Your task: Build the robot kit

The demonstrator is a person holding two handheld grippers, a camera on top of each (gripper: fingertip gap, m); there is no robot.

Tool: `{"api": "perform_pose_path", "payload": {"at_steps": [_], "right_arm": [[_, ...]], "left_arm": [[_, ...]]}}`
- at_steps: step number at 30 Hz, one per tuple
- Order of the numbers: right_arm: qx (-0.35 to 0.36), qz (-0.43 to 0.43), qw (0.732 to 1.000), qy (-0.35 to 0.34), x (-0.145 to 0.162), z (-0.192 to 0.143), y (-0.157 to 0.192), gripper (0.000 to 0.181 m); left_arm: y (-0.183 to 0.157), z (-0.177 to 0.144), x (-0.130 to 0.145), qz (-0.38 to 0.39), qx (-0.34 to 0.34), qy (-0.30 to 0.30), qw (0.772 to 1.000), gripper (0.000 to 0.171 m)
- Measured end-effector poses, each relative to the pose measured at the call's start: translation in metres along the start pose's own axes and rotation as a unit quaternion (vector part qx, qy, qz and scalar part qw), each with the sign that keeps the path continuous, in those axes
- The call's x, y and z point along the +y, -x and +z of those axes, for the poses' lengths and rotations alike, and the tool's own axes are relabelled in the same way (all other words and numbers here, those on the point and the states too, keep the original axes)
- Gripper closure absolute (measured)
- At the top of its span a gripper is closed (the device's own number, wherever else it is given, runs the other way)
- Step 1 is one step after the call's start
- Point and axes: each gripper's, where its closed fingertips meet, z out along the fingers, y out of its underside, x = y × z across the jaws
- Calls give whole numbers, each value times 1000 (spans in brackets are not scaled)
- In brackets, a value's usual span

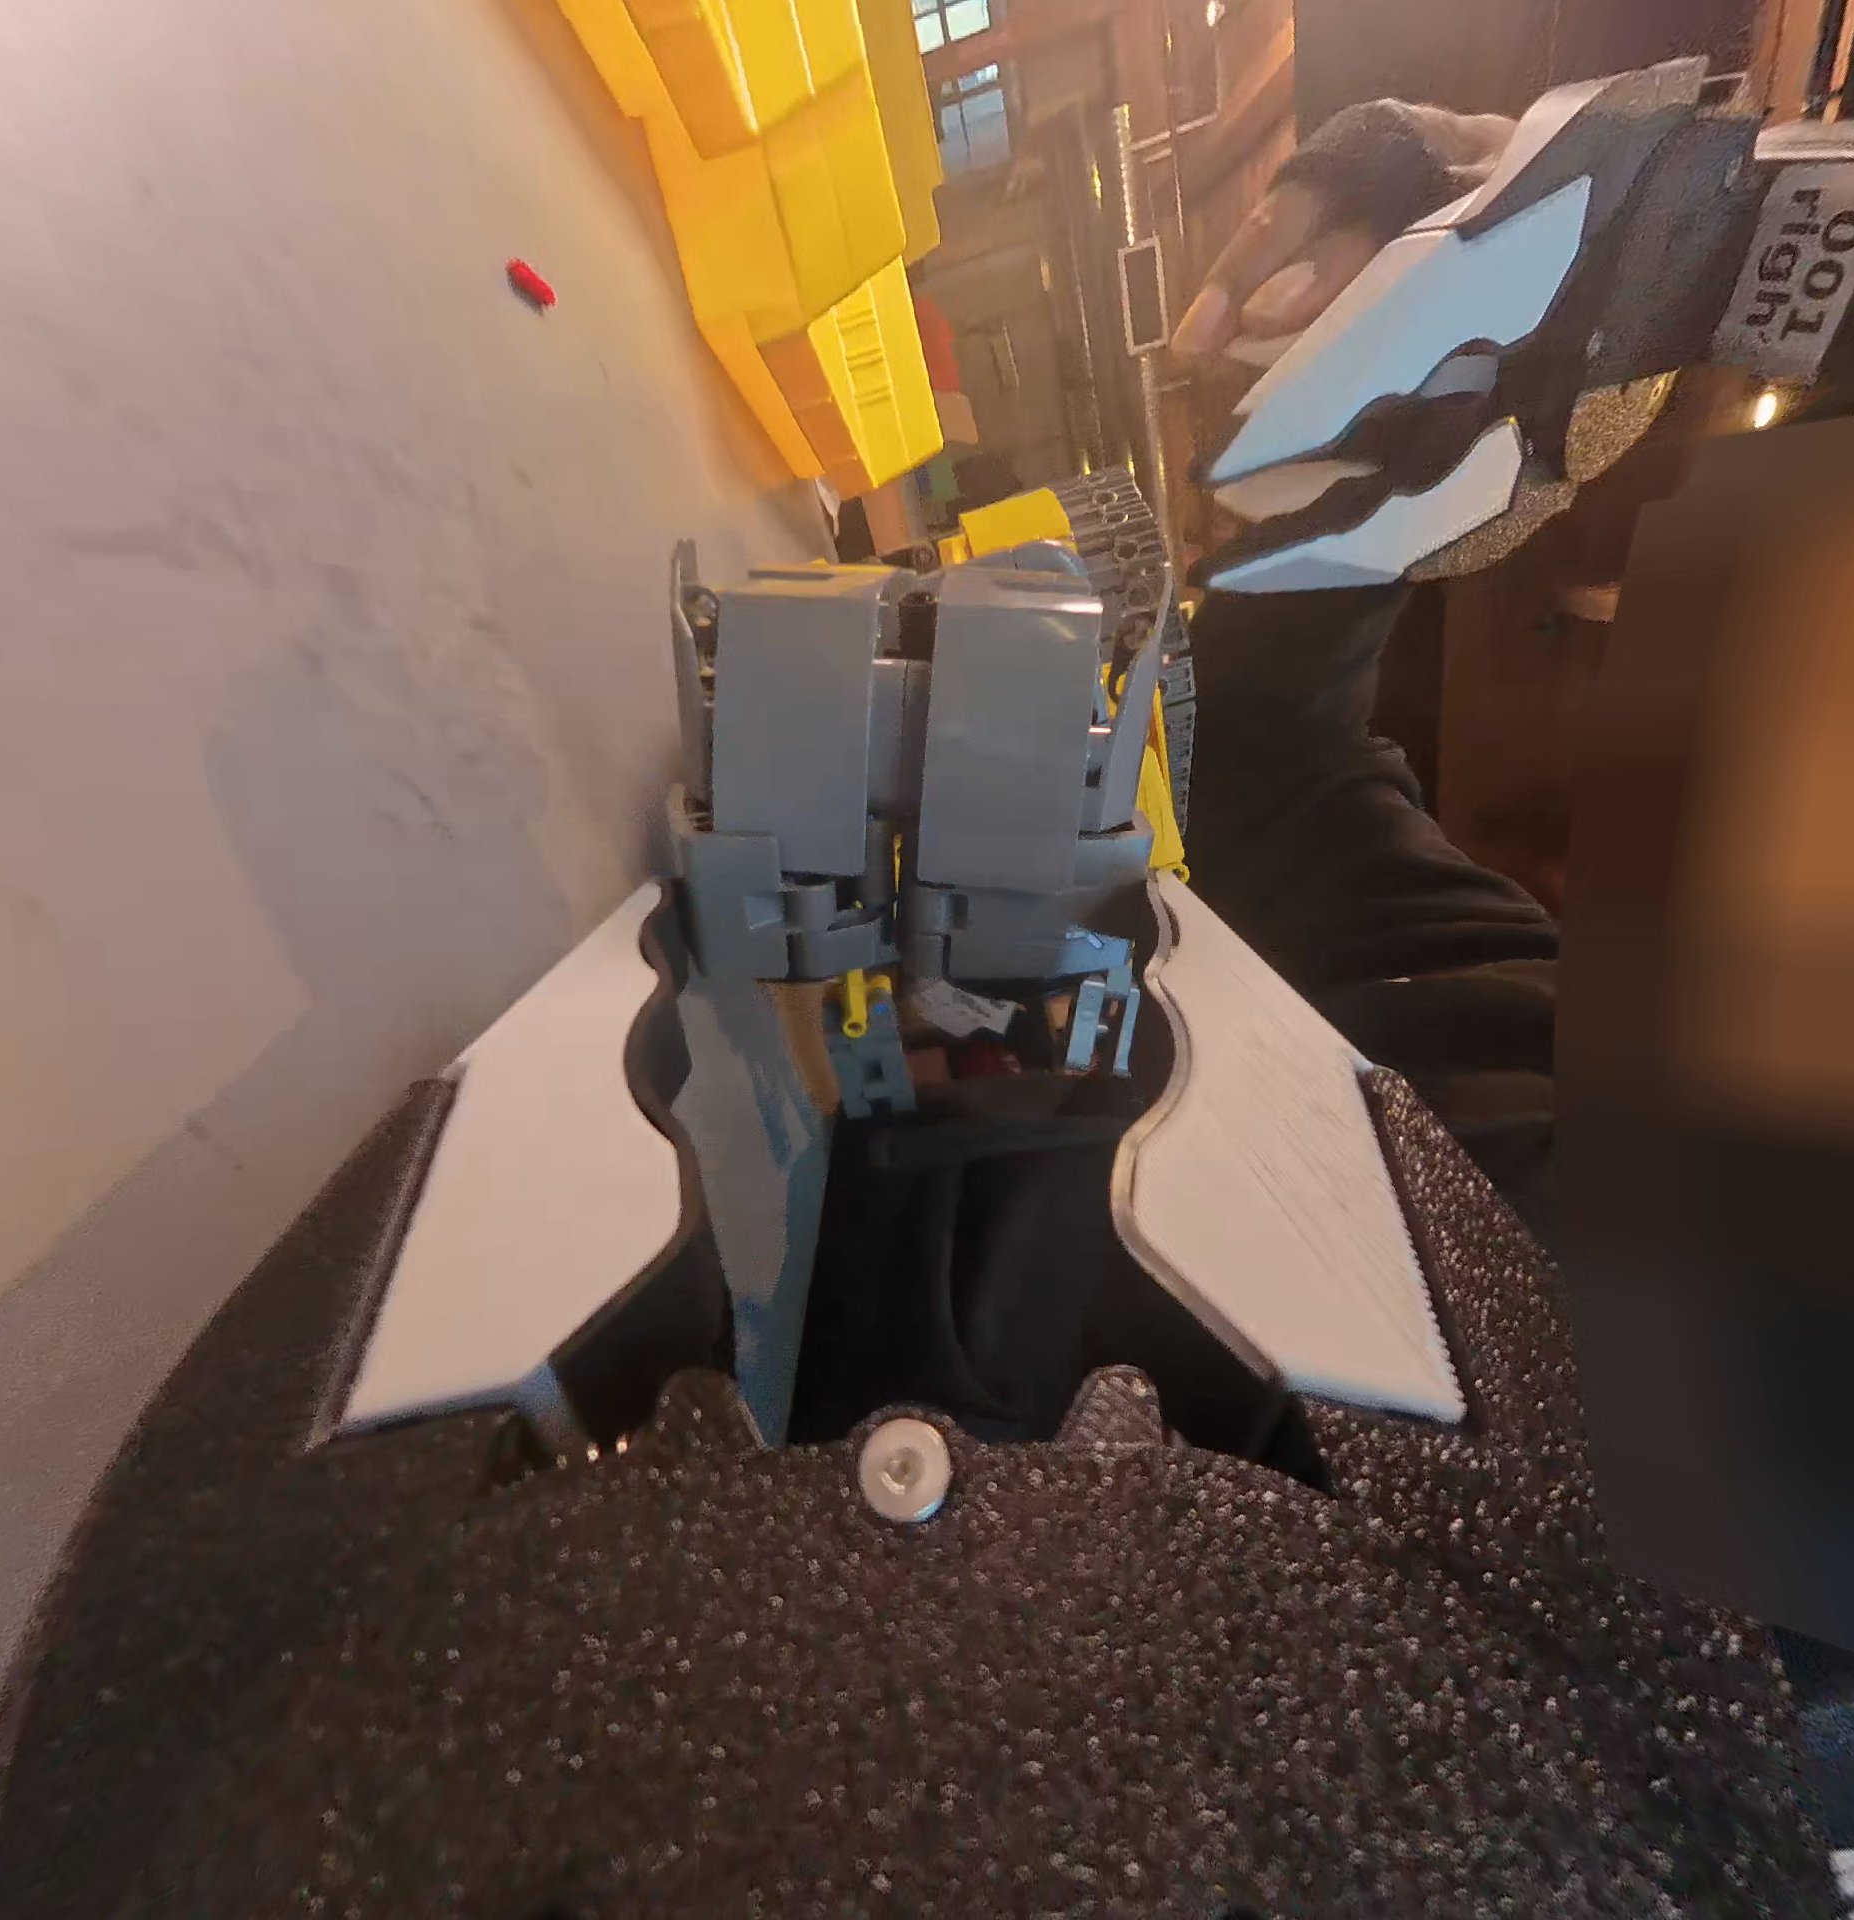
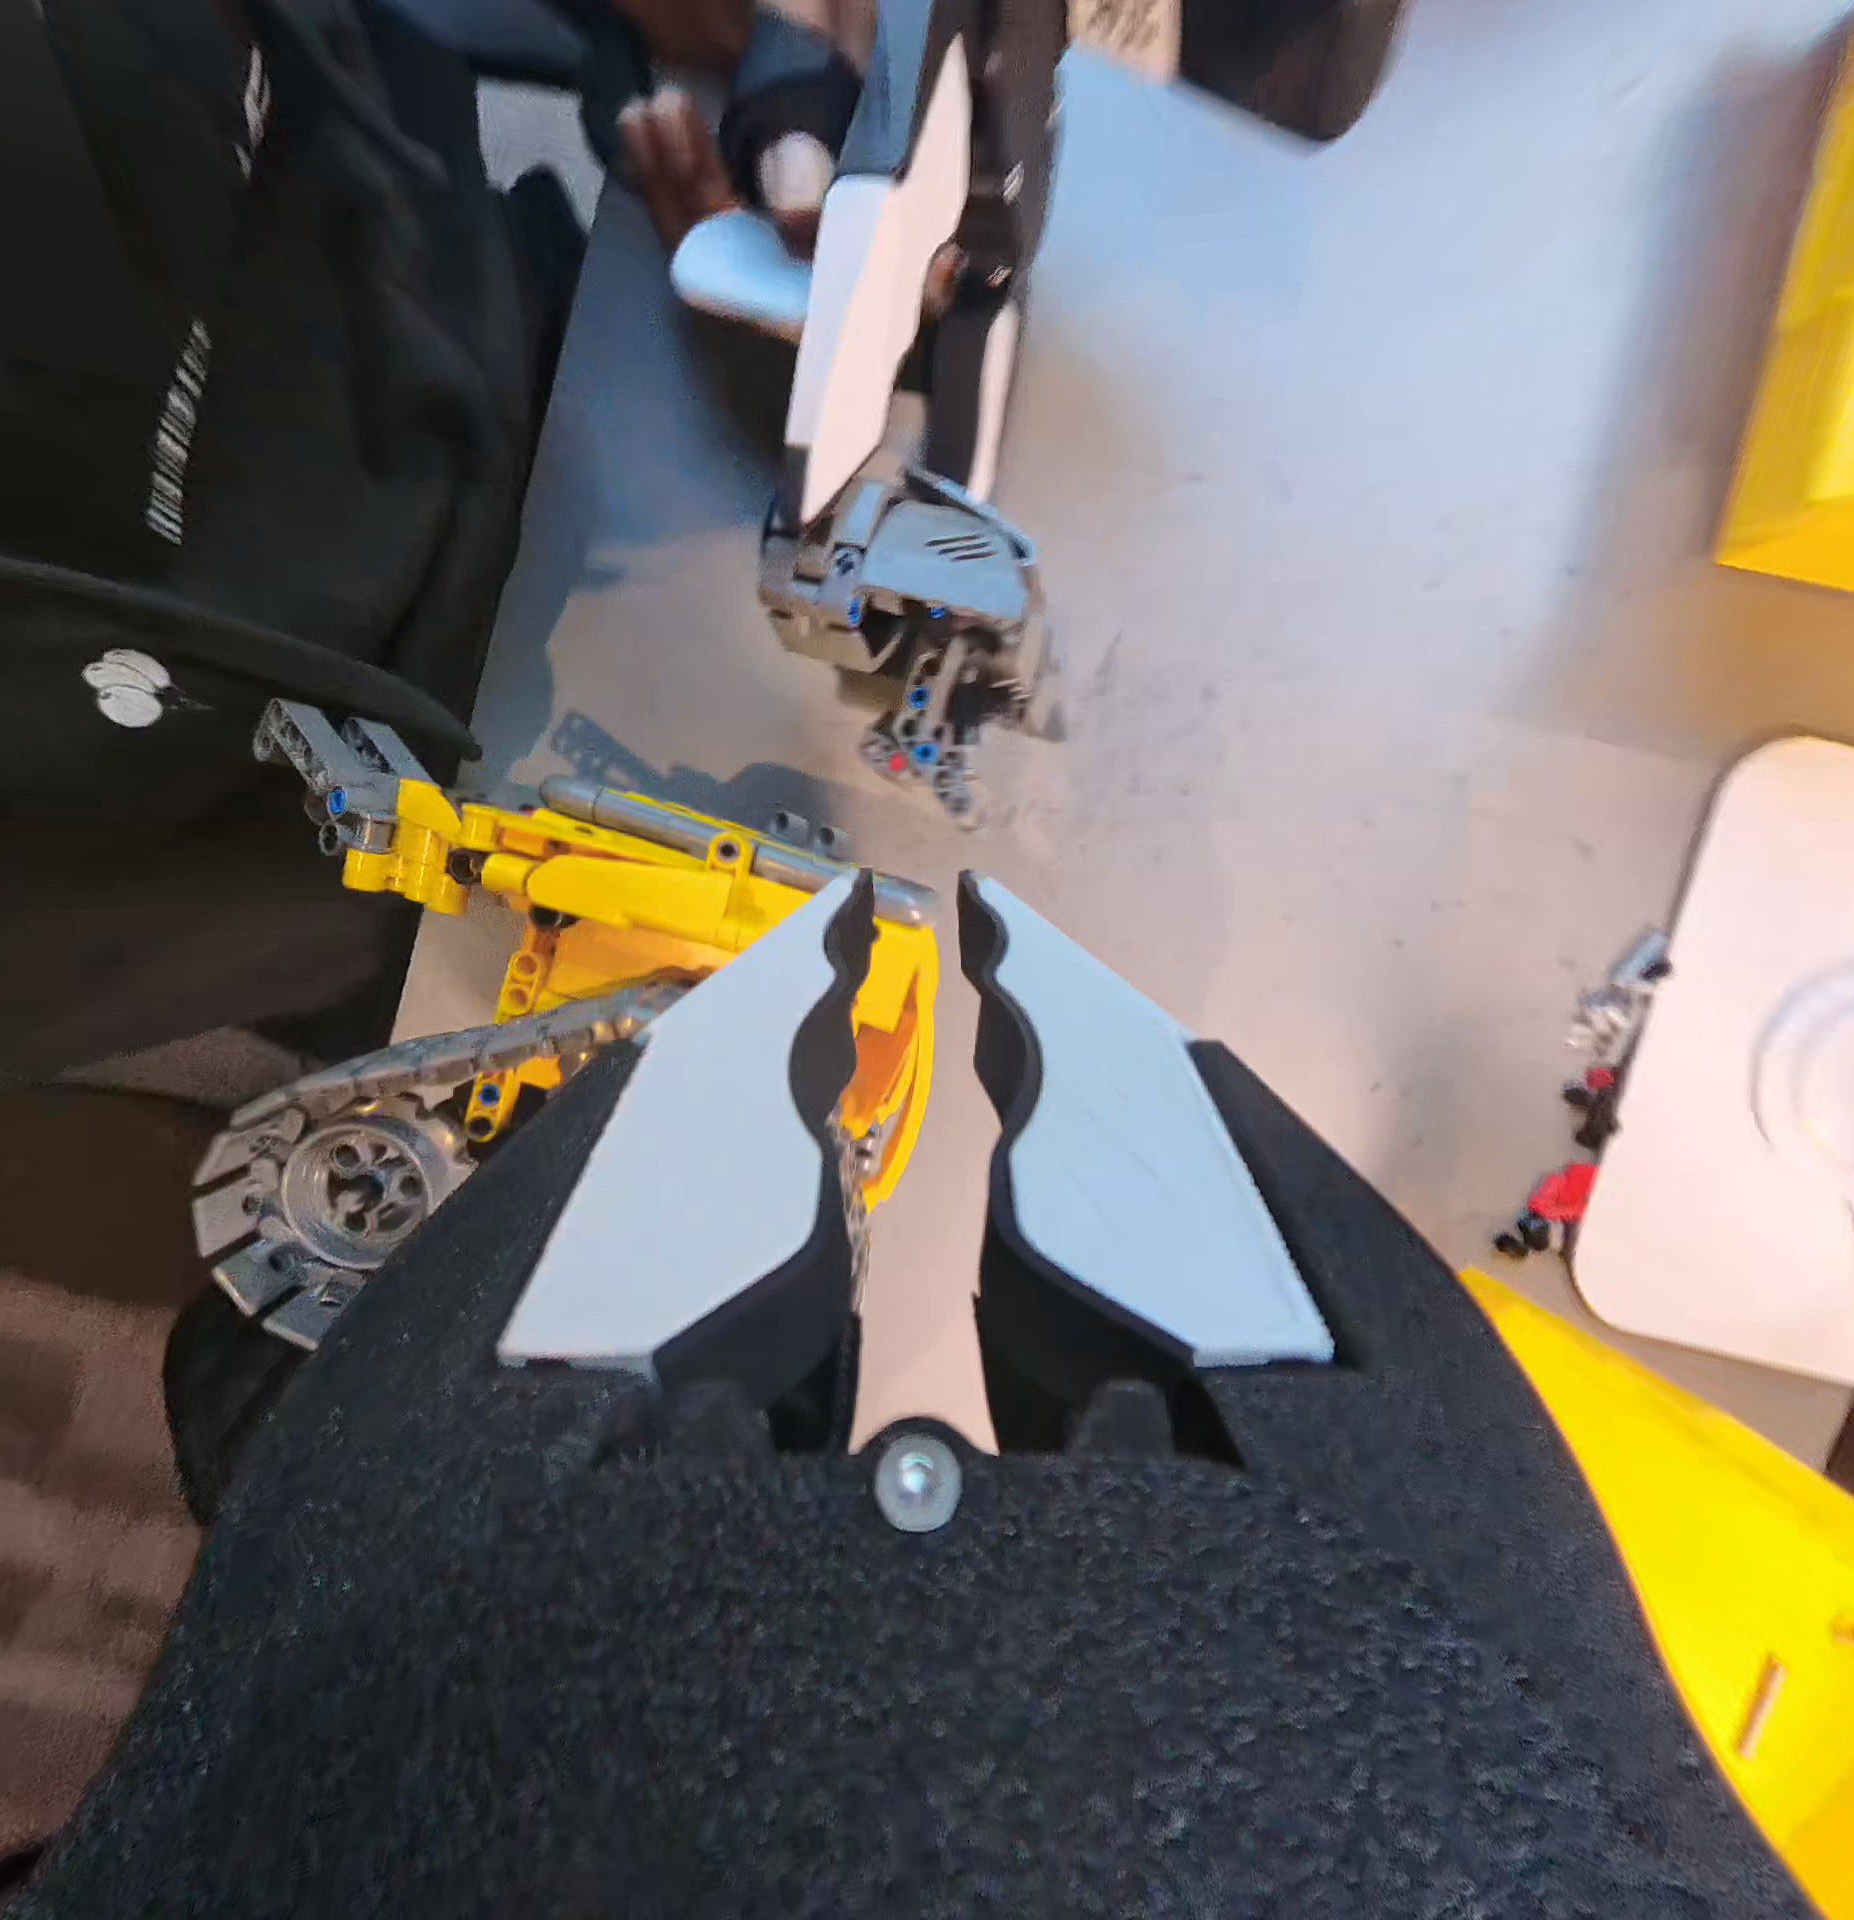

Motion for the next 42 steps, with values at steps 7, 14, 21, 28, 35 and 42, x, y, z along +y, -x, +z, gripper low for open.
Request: {"api": "perform_pose_path", "payload": {"at_steps": [7, 14, 21, 28, 35, 42], "right_arm": [[-193, -16, 967, 165, 5, 44, 16, 168], [-305, -9, 913, 271, 21, 57, 24, 173], [-333, 7, 907, 257, 24, 61, 22, 177], [-311, 8, 925, 220, 19, 53, 18, 174], [-165, -15, 986, 32, -10, 27, -7, 163], [-127, -44, 991, 5, 3, 46, 1, 165]], "left_arm": [[-9, -36, -23, 59, -22, -86, 994, 86], [-12, -58, -28, 69, -19, -131, 989, 86], [-13, -58, -22, 65, -16, -129, 989, 86], [-12, -48, -16, 52, -11, -120, 991, 86], [-11, -19, 3, 11, 12, -93, 996, 86], [-9, 9, 15, -37, 33, -59, 997, 86]]}}
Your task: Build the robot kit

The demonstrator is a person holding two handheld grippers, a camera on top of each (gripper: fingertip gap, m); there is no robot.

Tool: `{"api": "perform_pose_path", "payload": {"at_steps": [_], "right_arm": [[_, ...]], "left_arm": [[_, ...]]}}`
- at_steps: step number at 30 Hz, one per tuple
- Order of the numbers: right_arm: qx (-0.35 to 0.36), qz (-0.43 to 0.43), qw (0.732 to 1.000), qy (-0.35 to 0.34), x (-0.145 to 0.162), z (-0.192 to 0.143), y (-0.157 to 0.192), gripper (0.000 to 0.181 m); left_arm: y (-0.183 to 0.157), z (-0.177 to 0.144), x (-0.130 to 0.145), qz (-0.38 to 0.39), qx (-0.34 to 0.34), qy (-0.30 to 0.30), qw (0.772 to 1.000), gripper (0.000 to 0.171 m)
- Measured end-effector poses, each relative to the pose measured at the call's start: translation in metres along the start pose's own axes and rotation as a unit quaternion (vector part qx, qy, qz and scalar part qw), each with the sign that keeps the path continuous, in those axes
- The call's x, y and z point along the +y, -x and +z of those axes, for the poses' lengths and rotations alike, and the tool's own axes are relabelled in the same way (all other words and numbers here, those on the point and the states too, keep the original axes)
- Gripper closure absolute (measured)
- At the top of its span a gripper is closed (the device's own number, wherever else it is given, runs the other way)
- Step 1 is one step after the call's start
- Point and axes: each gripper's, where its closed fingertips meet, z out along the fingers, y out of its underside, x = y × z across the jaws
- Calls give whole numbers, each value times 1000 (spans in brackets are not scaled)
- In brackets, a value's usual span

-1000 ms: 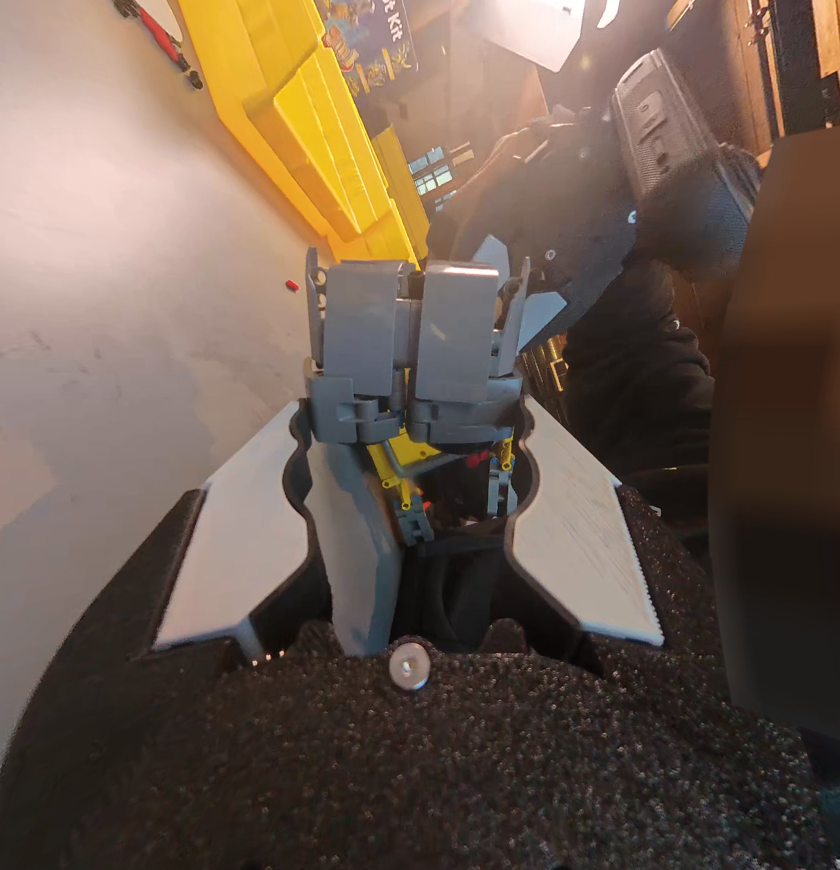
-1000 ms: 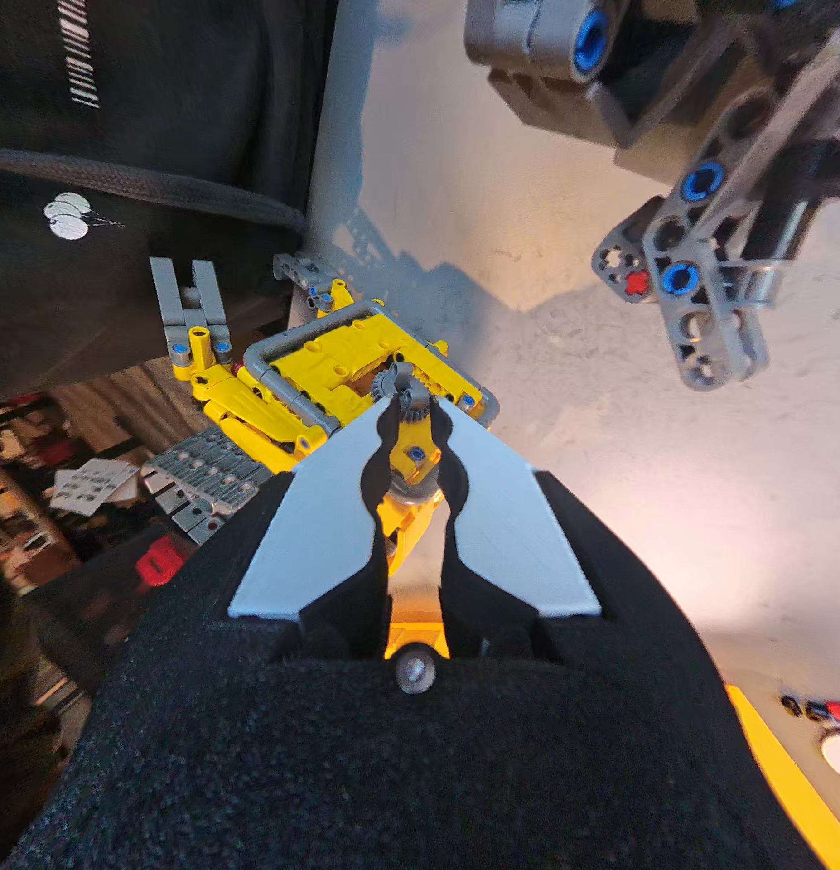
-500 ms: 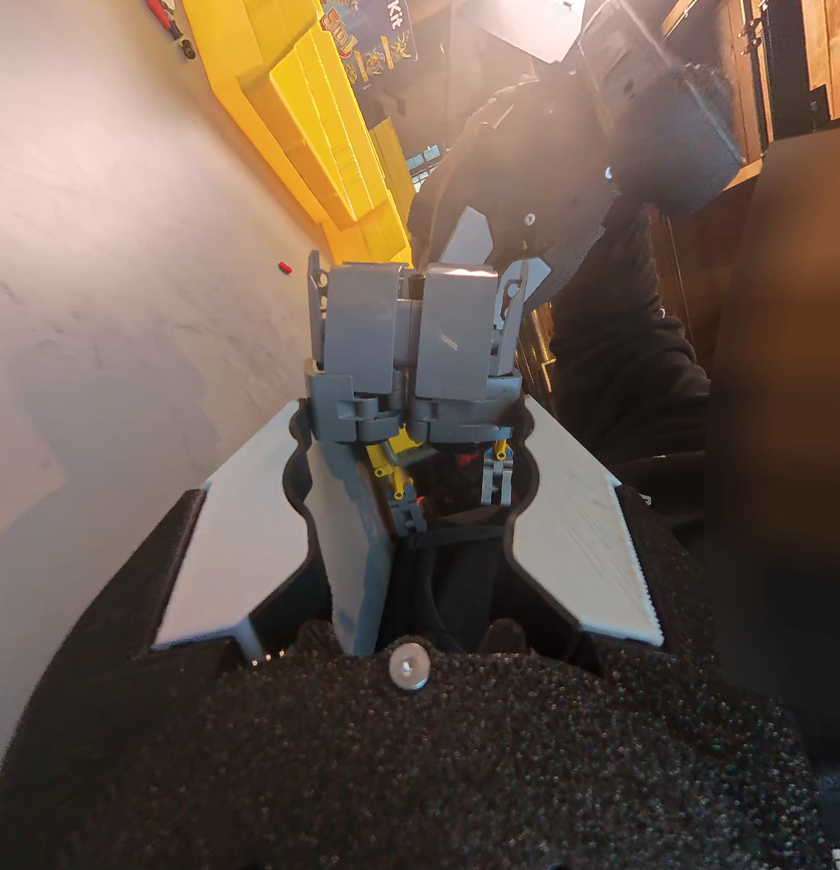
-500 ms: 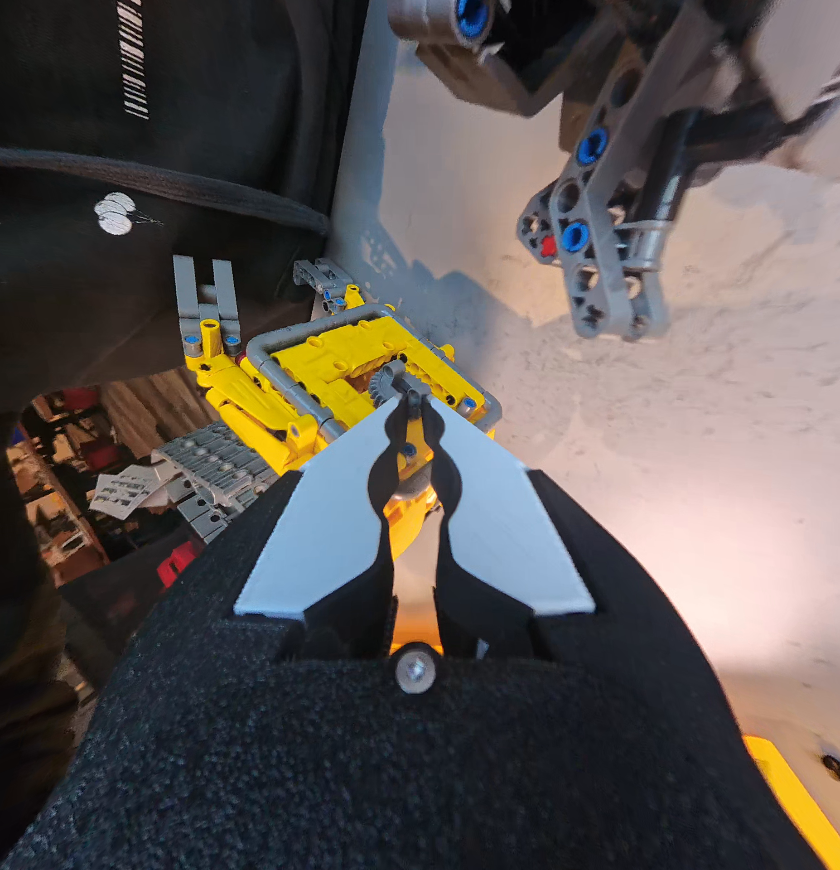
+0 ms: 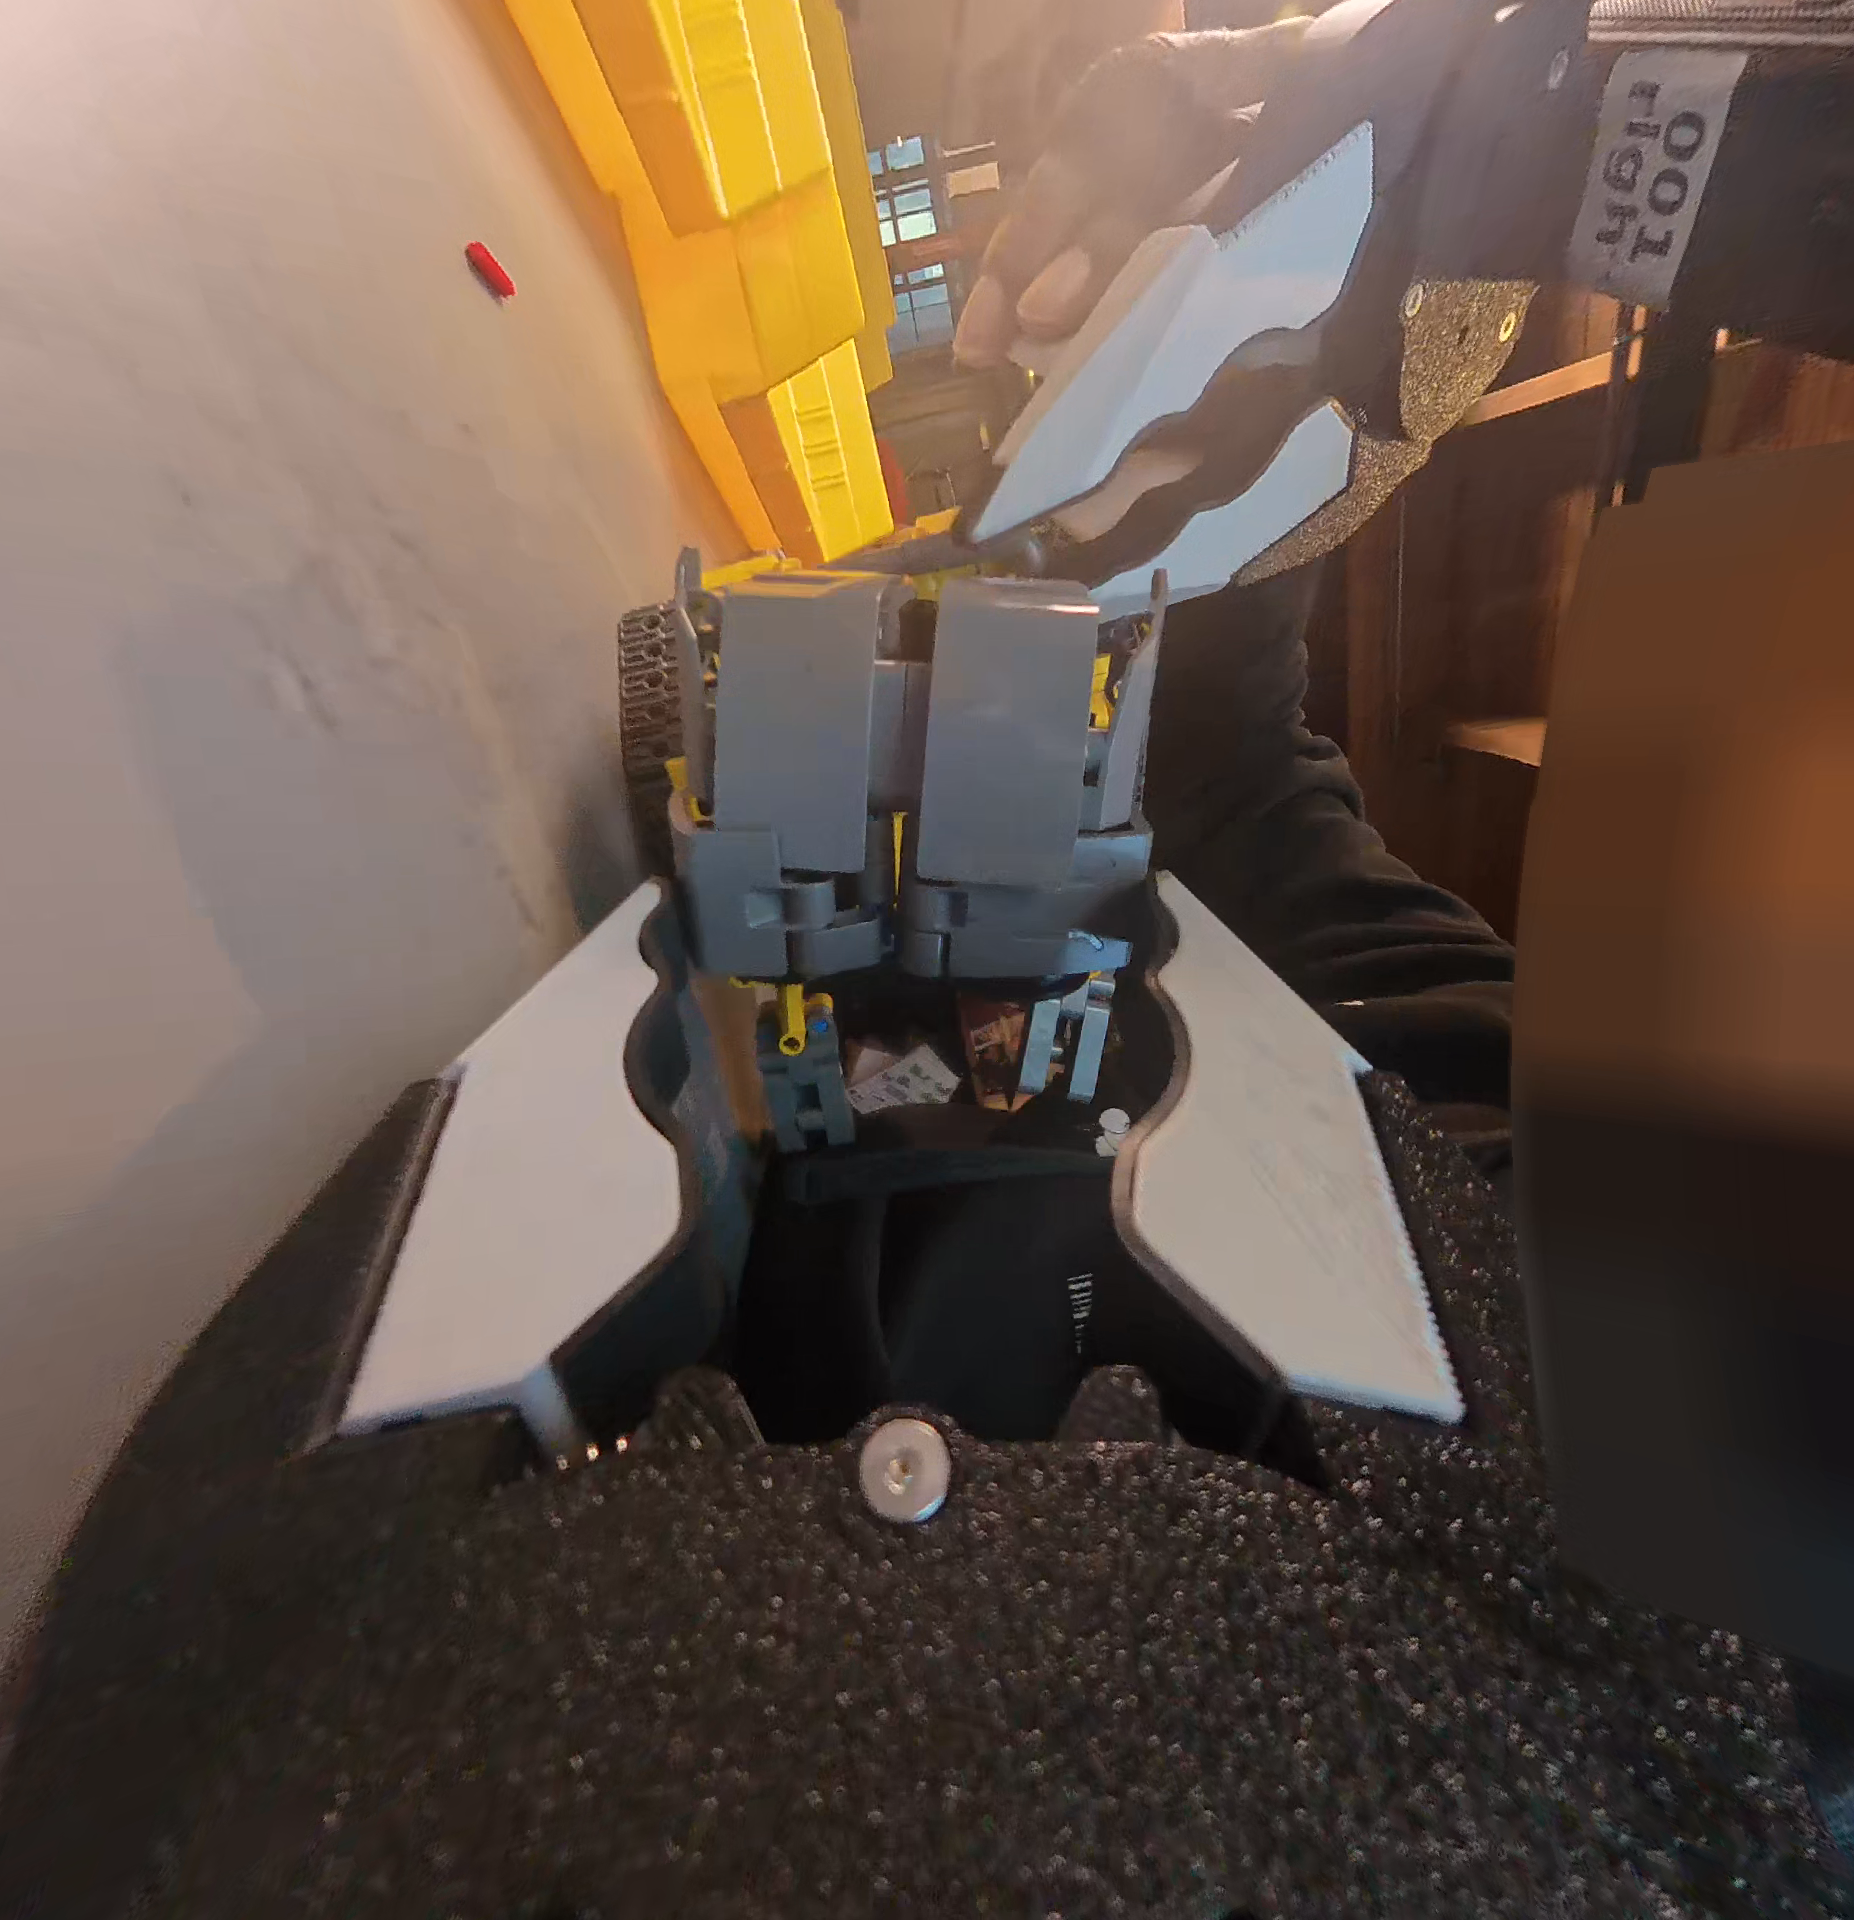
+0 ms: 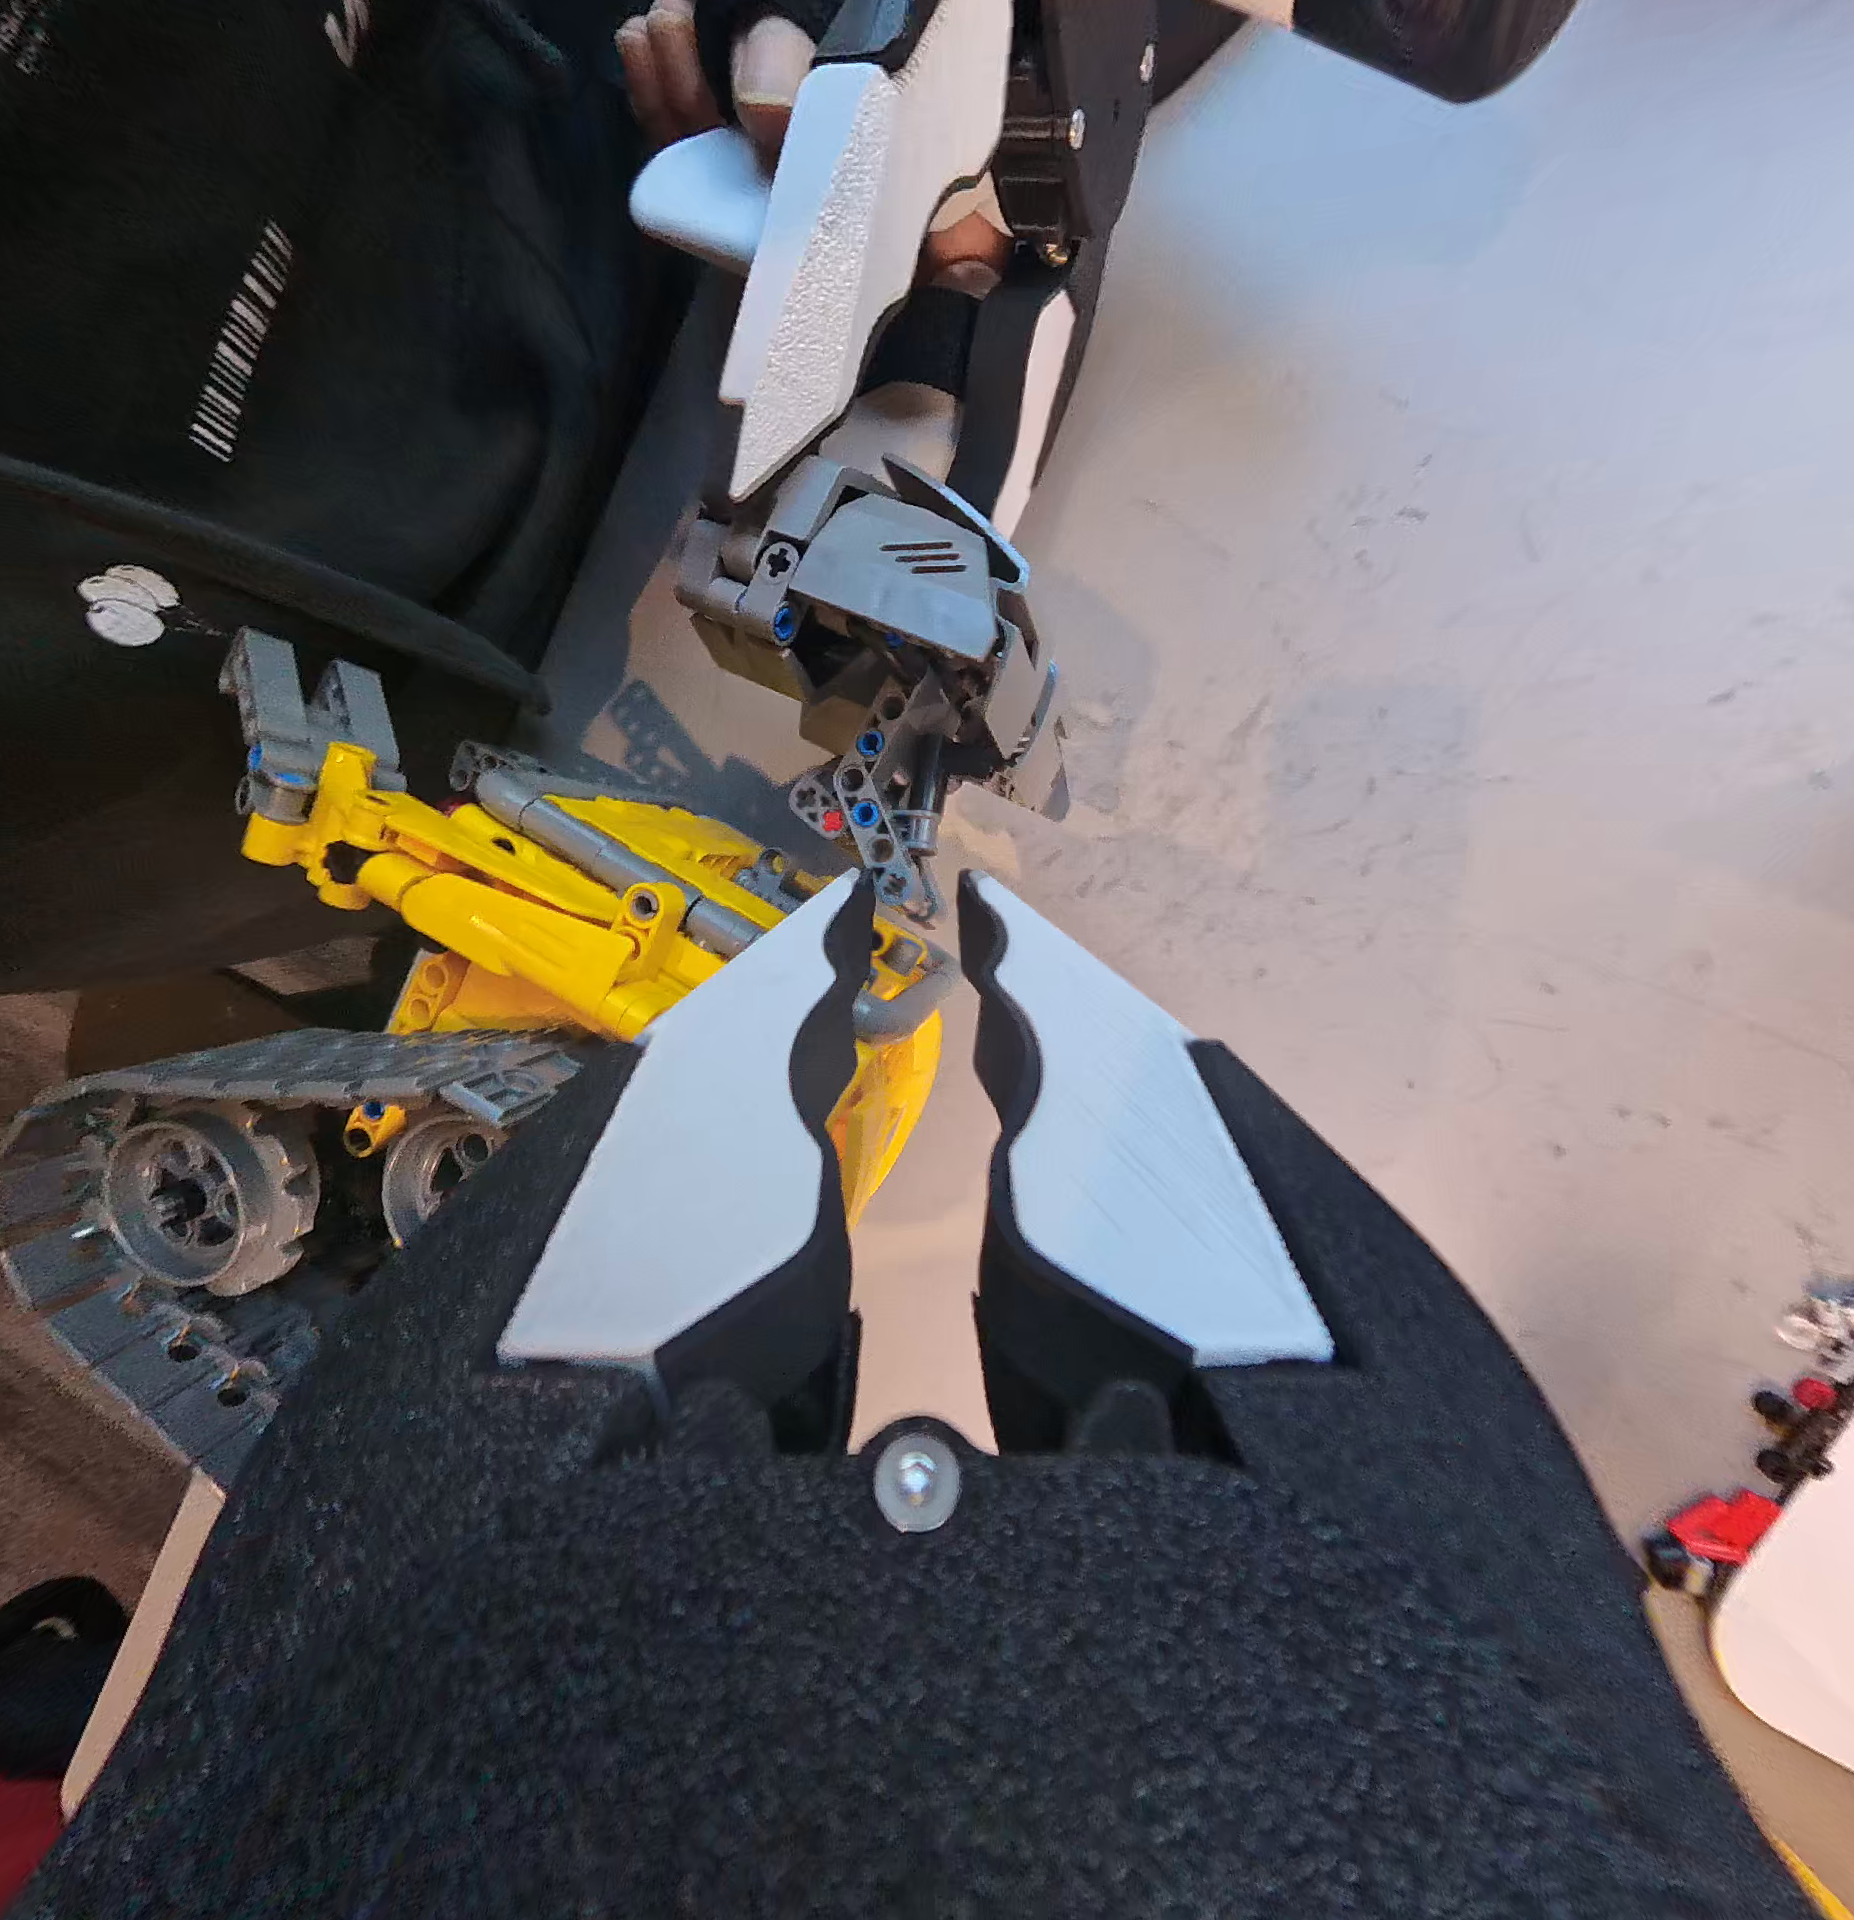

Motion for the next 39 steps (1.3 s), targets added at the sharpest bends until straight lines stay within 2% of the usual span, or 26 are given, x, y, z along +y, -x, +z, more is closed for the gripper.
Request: {"api": "perform_pose_path", "payload": {"at_steps": [3, 9, 13, 22, 27, 35, 37, 38, 39], "right_arm": [[-30, -5, 1000, 4, 0, 1, 6, 168], [-92, -28, 994, 44, 0, 4, 12, 173], [-127, -45, 989, 58, -1, 4, 16, 173], [-142, -77, 985, 61, -5, -1, 12, 174], [-155, -93, 982, 55, -7, -2, 13, 175], [-172, -102, 979, 25, -15, -3, 13, 175], [-178, -102, 979, 11, -17, -4, 14, 181], [-180, -100, 979, 2, -18, -5, 15, 181], [-178, -99, 979, 0, -18, -5, 13, 181]], "left_arm": [[-2, 4, 1, -29, 18, -1, 999, 85], [-4, 8, 8, -26, 15, 19, 999, 86], [-9, 8, 17, 31, 17, 55, 998, 70], [-10, -1, -5, 23, 47, 59, 997, 69], [-3, 1, -19, 23, 39, 58, 997, 74], [6, 3, -28, 113, 9, 114, 987, 79], [4, 4, -25, 138, 20, 140, 980, 78], [9, 7, -22, 156, 8, 158, 975, 71], [16, 9, -20, 184, -12, 174, 967, 70]]}}
